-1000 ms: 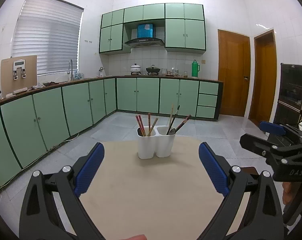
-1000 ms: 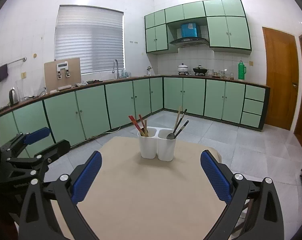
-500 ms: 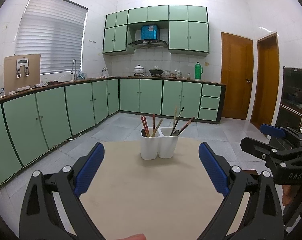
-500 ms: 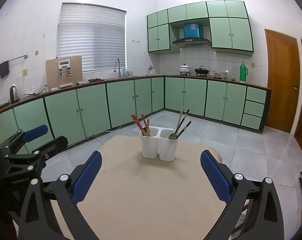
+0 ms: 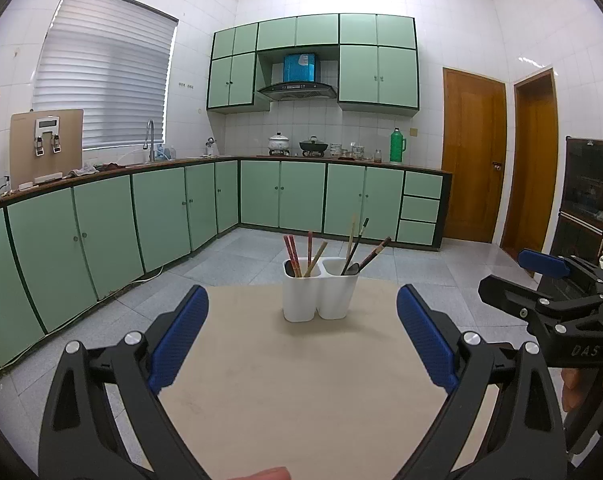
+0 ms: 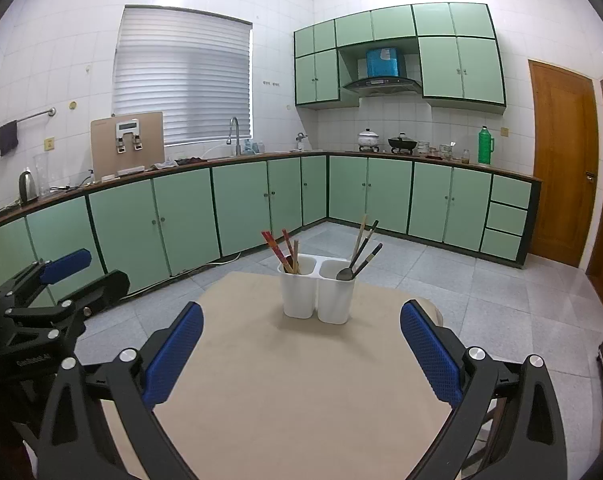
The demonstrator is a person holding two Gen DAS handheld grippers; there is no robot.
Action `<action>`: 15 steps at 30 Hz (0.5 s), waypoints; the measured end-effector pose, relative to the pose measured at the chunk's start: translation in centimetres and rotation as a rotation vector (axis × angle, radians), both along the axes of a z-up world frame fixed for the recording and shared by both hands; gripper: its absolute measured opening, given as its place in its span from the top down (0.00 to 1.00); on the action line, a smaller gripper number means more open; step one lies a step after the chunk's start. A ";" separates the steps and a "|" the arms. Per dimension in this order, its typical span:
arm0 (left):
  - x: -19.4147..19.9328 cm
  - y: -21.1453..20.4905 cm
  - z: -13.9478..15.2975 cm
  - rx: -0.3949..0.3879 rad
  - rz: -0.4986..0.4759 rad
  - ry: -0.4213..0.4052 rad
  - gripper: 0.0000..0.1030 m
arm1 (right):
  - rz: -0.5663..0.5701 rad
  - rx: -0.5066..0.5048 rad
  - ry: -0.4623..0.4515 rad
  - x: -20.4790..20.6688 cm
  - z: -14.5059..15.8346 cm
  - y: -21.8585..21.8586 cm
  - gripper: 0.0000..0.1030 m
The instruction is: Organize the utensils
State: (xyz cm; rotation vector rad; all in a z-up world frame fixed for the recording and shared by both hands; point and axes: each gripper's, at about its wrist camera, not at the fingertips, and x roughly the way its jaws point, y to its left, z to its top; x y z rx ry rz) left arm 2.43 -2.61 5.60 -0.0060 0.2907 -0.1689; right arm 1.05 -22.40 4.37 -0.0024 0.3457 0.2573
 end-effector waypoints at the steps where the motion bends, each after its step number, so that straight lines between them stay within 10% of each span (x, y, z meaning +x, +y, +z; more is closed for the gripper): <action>1: 0.0 0.1 0.0 0.000 -0.001 0.000 0.10 | 0.000 0.000 0.000 0.0 0.0 0.1 0.06; 15: 0.0 0.1 0.1 0.000 0.001 -0.001 0.10 | 0.000 -0.003 -0.001 0.0 0.0 0.2 0.06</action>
